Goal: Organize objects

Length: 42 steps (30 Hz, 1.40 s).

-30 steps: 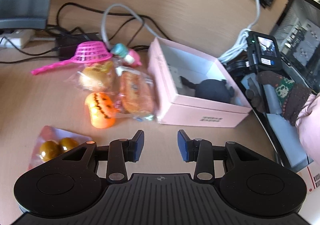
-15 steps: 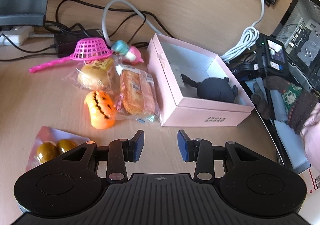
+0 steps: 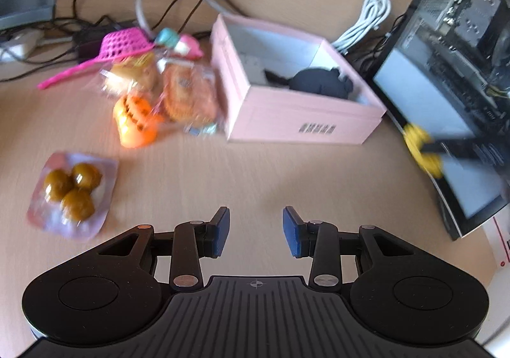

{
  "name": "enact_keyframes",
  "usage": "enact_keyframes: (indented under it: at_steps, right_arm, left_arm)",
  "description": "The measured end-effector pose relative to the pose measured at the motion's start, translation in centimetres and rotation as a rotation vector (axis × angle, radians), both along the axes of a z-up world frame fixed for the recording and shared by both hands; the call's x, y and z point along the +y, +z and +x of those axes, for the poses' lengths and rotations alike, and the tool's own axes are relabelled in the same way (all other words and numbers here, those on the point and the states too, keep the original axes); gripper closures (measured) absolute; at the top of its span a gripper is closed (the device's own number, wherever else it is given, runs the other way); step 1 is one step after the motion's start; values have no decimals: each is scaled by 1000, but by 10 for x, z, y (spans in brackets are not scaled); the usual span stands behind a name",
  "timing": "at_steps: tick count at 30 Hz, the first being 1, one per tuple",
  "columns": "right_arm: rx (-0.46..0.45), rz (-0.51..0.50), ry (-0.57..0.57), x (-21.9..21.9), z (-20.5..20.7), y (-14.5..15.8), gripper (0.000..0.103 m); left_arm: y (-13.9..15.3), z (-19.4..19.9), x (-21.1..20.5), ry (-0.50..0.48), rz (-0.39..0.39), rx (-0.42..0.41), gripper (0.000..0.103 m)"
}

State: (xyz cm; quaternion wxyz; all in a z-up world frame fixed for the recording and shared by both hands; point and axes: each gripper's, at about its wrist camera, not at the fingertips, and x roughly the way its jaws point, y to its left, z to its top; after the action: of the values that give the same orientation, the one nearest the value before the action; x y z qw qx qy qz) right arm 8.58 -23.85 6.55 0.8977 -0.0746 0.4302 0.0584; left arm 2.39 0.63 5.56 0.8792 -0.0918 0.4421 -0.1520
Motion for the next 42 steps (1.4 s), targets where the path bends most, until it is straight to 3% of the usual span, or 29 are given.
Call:
enact_keyframes:
  at_steps: [3, 7, 11, 18, 19, 20, 22, 25, 29, 34, 40, 42]
  right_arm:
    - [82, 54, 86, 14, -48, 12, 76]
    - [88, 114, 192, 46, -91, 29, 76]
    - [-29, 148, 236, 59, -88, 63, 76]
    - [-331, 160, 190, 66, -10, 112, 73]
    - [-343, 158, 171, 67, 3, 116, 60]
    - [-346, 160, 148, 66, 13, 119, 39]
    - [-370, 176, 119, 63, 17, 122, 20]
    - [-393, 196, 118, 59, 5, 111, 0]
    - [-408, 109, 119, 60, -20, 78, 0]
    - [-386, 96, 151, 66, -48, 45, 0]
    - [-306, 61, 207, 85, -63, 19, 0]
    - [-240, 65, 237, 88, -66, 10, 0]
  left_arm:
    - [5, -4, 5, 25, 16, 9, 63]
    - [15, -12, 15, 70, 35, -4, 63]
    - [26, -26, 32, 129, 58, -27, 63]
    - [22, -39, 51, 198, 115, -15, 63]
    - [21, -40, 53, 210, 130, -17, 63]
    - [21, -40, 55, 218, 142, -23, 63]
    - [19, -37, 58, 223, 158, -35, 63]
    - [16, -33, 64, 223, 174, -50, 63]
    - [10, -25, 77, 250, 195, -53, 63]
    - [10, -4, 87, 308, 199, -47, 63]
    - [34, 34, 86, 177, 199, -209, 63]
    - [35, 54, 85, 167, 184, -214, 62]
